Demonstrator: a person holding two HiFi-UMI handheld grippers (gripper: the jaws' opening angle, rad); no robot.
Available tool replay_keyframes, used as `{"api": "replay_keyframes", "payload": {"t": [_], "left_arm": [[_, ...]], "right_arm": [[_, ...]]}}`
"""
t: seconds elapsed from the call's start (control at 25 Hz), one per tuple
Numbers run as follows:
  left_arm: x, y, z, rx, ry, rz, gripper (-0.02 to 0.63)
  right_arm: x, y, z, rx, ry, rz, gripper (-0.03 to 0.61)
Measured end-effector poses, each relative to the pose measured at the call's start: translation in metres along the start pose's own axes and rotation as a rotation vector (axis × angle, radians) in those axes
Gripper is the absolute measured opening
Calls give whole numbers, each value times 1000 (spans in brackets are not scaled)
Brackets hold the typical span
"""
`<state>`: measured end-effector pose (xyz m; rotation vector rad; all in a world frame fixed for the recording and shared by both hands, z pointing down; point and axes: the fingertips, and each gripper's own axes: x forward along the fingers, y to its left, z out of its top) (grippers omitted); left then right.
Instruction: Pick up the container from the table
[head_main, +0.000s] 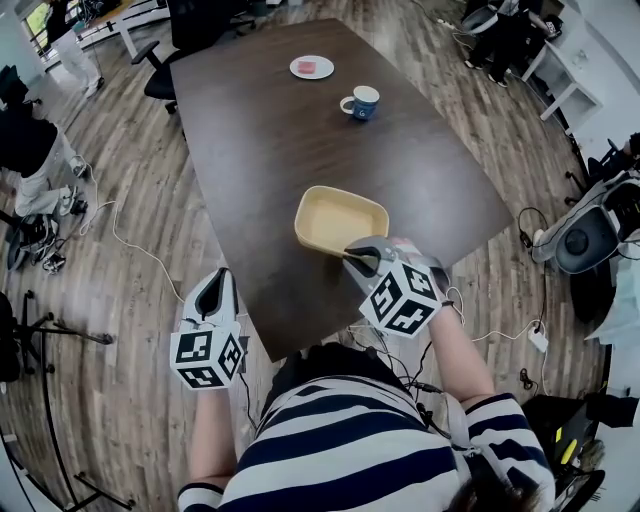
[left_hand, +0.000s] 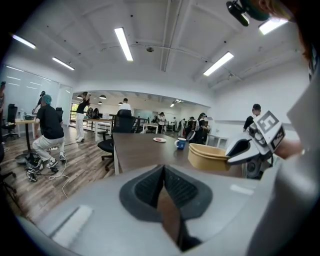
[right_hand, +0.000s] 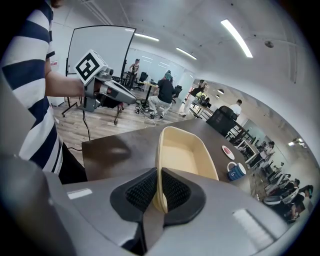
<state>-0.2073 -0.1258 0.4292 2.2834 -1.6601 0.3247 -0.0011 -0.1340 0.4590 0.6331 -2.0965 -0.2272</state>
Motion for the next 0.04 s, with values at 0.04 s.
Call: {"api": "replay_keyframes", "payload": {"t": [0.04], "left_arm": [[0, 0, -1, 0, 1, -1, 0]], "right_arm": [[1, 1, 0, 0, 1, 0, 25]]}}
